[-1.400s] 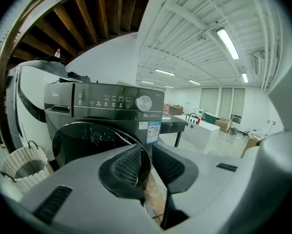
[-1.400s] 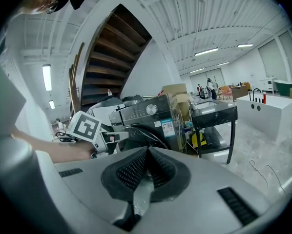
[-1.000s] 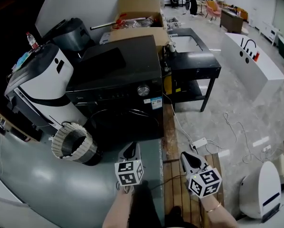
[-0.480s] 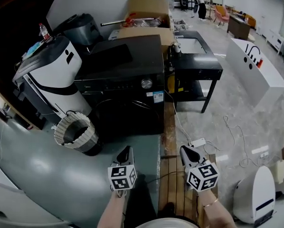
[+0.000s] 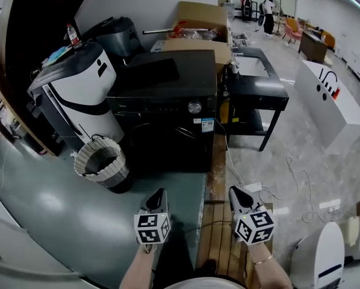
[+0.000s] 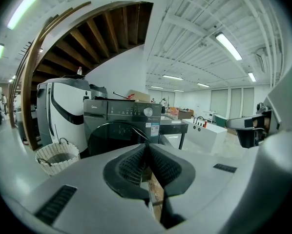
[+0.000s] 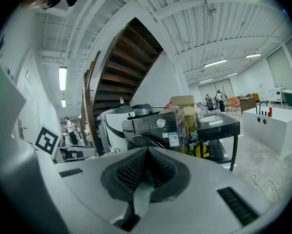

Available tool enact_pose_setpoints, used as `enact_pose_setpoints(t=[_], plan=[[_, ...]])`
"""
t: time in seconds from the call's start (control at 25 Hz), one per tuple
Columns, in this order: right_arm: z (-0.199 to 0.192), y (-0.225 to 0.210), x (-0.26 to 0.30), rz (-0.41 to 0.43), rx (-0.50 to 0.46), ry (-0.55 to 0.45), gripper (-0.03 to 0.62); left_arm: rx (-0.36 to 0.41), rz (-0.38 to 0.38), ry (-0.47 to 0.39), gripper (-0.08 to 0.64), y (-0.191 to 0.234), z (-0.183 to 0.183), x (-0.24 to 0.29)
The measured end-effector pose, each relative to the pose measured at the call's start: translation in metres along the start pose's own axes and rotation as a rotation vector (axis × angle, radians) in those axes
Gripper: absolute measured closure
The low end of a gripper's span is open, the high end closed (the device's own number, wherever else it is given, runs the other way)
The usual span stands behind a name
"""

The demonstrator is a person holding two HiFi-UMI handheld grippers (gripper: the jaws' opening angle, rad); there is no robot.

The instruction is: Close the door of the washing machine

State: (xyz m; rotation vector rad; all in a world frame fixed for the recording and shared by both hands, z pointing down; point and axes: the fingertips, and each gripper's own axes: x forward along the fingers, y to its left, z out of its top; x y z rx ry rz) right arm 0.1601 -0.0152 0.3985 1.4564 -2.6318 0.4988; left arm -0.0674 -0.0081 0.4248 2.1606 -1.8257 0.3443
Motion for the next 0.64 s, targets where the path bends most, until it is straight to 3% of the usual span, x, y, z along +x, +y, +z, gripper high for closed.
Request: enact_pose_setpoints(t=[0.64], plan=[[-0.005, 0.016, 0.013, 0.032, -0.006, 0.008, 0.588, -0.011, 0.007, -0.002, 0.525, 0.010, -0.006, -0.008]])
